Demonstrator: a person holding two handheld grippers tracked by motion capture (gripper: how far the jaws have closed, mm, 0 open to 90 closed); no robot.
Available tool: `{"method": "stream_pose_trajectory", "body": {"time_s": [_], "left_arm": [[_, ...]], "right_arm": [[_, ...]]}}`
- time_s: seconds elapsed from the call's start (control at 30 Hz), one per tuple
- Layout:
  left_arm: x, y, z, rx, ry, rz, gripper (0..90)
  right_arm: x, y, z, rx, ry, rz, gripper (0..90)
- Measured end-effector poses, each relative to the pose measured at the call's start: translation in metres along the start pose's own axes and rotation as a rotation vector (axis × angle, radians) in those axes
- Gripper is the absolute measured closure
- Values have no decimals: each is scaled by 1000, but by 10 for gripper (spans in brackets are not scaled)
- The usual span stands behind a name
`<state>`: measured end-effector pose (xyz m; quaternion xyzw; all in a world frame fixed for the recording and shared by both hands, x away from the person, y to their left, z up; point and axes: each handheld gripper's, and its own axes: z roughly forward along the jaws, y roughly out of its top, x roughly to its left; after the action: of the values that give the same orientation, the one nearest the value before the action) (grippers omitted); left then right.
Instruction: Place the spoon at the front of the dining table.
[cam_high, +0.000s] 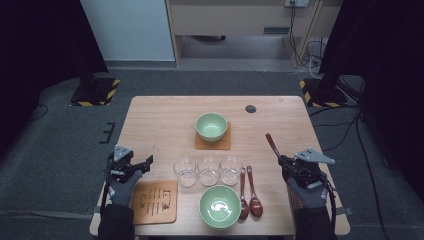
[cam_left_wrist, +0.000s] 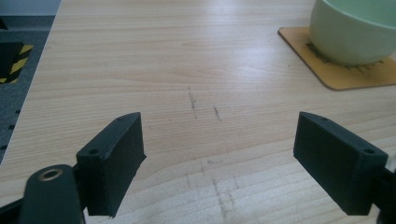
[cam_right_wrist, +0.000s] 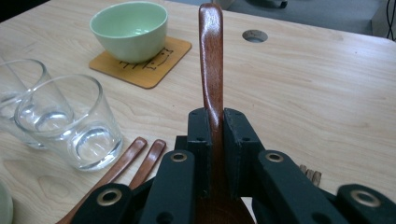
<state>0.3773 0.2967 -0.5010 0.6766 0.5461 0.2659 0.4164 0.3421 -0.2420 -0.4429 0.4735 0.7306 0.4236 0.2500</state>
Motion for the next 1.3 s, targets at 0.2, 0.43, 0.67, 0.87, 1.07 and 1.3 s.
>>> {"method": "stream_pose_trajectory", "body": {"time_s": [0.2,0.43,0.67,0.87,1.07,1.3], "left_arm": [[-5,6,-6,-37,-23,1,162],[-13,14,-12,-68,-48,15,162],[-22,22,-17,-95,-79,20,162],[-28,34,-21,-124,-105,26,161],[-42,49,-24,-149,-135,49,160],[-63,63,-26,-175,-181,76,159]], "right_arm": [[2,7,0,-25,5,-8,818],[1,17,-3,-68,10,-9,818],[1,23,-3,-90,13,-12,818],[4,27,0,-113,18,-14,818],[9,32,2,-129,37,-33,818],[13,36,1,-161,47,-43,818]]}}
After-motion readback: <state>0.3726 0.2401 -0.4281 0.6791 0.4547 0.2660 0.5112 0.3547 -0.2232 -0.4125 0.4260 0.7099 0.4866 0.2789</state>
